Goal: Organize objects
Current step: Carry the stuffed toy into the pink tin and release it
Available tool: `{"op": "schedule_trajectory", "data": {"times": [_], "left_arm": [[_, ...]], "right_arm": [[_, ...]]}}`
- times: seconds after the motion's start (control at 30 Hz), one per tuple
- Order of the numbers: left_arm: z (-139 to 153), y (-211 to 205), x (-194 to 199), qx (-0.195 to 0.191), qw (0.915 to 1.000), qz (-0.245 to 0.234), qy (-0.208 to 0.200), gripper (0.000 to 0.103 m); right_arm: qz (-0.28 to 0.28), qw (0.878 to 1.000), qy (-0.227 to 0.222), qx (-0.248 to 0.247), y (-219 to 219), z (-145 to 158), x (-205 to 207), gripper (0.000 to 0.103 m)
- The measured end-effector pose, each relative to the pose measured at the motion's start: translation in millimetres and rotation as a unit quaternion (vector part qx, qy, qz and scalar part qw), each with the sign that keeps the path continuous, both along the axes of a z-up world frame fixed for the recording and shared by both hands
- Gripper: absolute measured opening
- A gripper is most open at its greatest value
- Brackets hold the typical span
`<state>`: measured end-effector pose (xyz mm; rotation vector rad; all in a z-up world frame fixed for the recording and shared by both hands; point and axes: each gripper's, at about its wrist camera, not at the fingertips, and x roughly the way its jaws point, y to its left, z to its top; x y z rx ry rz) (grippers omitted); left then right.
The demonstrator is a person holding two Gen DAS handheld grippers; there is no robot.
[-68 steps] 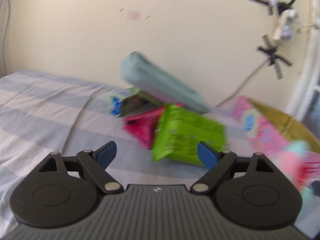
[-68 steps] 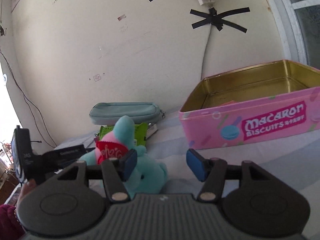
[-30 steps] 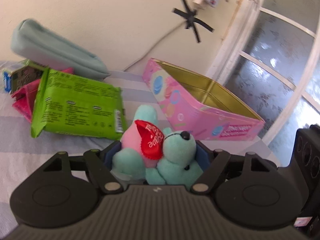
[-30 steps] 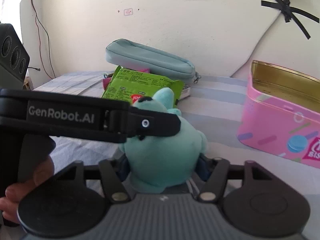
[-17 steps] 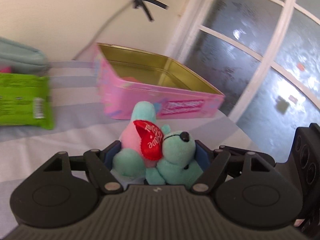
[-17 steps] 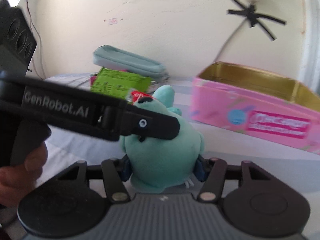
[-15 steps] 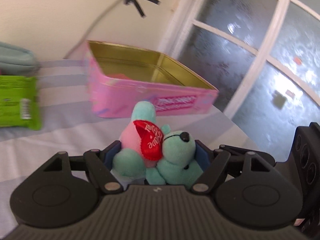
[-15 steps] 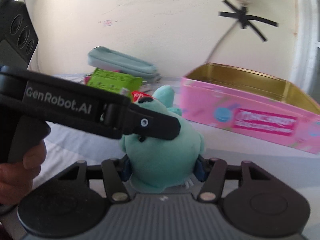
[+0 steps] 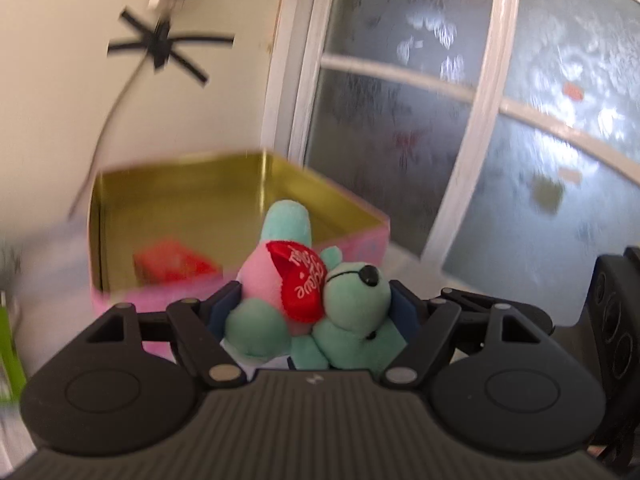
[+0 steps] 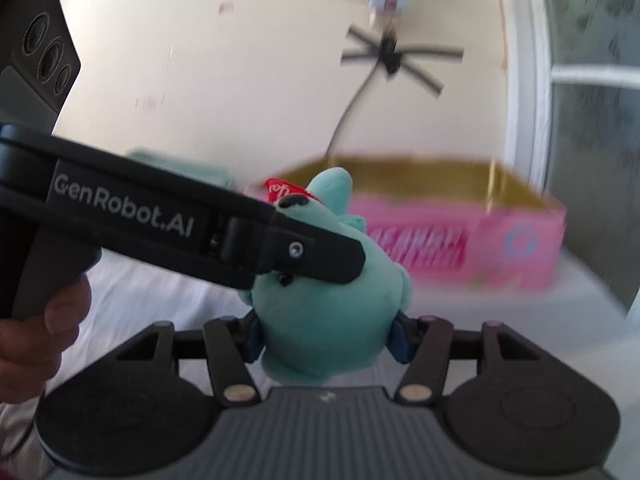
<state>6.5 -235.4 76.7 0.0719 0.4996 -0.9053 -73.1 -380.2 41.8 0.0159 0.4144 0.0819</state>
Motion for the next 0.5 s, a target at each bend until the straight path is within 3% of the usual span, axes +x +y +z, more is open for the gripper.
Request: {"op": "schedule_trajectory", "data": {"times": [0.17,0.37,0.5], "left_arm": [[9,-25,32,-0.005,0.9996,0.015,-0.023,0.079],[1,-50,76,0.011,0.9987,0.049,-0.009,0.082],[-4,-52,80,0.024,0.9967,0.078,-0.008,0.091]], "right_arm": [[-0.023,0.998,-0.053,-0.032,-20,16,30,0.056],[-0.041,0.996,-0.052,-0.052,-36,11,80,0.056],[-0.073,0.993,-0.045,-0.082,-35,-5,104,0.068]]}}
